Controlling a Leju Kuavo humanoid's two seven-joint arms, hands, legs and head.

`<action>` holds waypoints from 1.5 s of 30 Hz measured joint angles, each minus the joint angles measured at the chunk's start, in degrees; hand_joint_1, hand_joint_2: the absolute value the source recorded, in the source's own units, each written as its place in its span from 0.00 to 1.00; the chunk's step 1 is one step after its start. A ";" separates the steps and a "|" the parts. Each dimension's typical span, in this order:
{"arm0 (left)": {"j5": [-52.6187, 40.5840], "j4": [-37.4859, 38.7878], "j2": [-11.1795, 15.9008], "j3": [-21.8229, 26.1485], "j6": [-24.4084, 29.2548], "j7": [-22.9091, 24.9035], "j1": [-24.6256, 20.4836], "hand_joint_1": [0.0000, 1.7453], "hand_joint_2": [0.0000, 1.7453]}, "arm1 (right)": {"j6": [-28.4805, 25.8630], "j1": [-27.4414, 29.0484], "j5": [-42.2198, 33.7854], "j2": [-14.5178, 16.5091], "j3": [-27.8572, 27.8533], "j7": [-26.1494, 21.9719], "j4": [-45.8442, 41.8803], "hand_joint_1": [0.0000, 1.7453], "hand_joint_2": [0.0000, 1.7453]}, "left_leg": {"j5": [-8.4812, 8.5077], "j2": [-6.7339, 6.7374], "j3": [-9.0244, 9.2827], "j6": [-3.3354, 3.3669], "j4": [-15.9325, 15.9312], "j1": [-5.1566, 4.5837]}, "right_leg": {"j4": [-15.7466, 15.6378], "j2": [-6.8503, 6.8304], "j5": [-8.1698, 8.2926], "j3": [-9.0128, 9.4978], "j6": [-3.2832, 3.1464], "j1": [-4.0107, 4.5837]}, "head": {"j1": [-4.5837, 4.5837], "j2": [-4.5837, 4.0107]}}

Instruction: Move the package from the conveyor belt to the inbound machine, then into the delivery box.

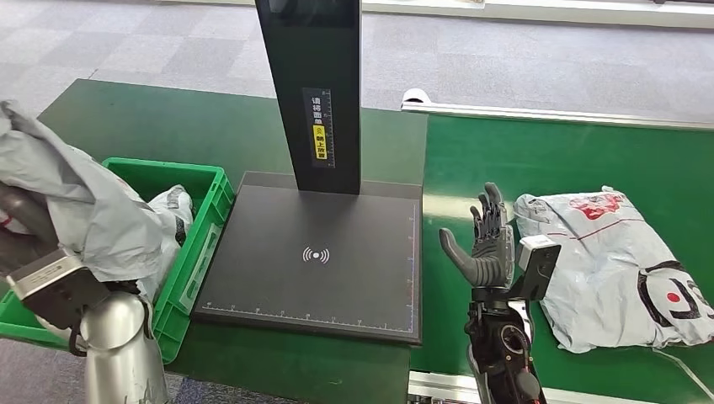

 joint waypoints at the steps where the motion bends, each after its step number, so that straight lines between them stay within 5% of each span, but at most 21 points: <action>1: -0.02 -0.52 -0.03 0.62 0.00 0.00 -0.04 1.00 0.00 | -0.01 0.00 -0.01 -0.01 0.10 -0.01 0.04 0.00 1.00 | 0.00 0.00 0.00 0.00 0.00 0.00 | 0.00 0.00 0.00 0.00 0.00 0.00 | 0.01 -0.01; 36: 0.80 -2.89 -0.28 4.14 -0.44 0.00 -0.43 1.00 0.00 | -0.02 -0.02 -0.06 -0.08 0.50 -0.02 0.30 0.00 1.00 | 0.00 -0.03 0.01 0.00 0.00 0.00 | 0.00 -0.01 0.00 0.01 0.00 0.00 | 0.00 -0.02; 38: 6.86 -3.48 -0.29 2.73 -0.96 0.00 0.54 1.00 0.00 | -0.10 -0.23 -0.32 -0.08 0.51 -0.02 0.40 0.00 1.00 | 0.00 0.01 0.02 0.00 0.00 -0.01 | 0.00 0.01 0.00 0.00 0.00 -0.01 | -0.01 -0.02; 42: 33.91 -6.04 -0.16 -7.33 -0.48 -0.02 4.42 1.00 0.00 | -0.55 -1.27 -0.80 -0.09 0.57 0.00 0.90 0.00 1.00 | -0.01 -0.06 -0.04 0.01 0.01 -0.01 | -0.01 -0.07 0.00 0.01 0.01 -0.02 | 0.01 -0.01; 45: 38.78 -7.28 0.03 -12.08 -0.44 -0.02 5.69 1.00 0.00 | -0.65 -1.70 -0.79 -0.10 0.70 0.00 1.20 0.00 1.00 | -0.01 -0.09 -0.05 0.01 0.01 -0.01 | -0.01 -0.11 0.00 0.01 0.01 -0.02 | 0.01 -0.01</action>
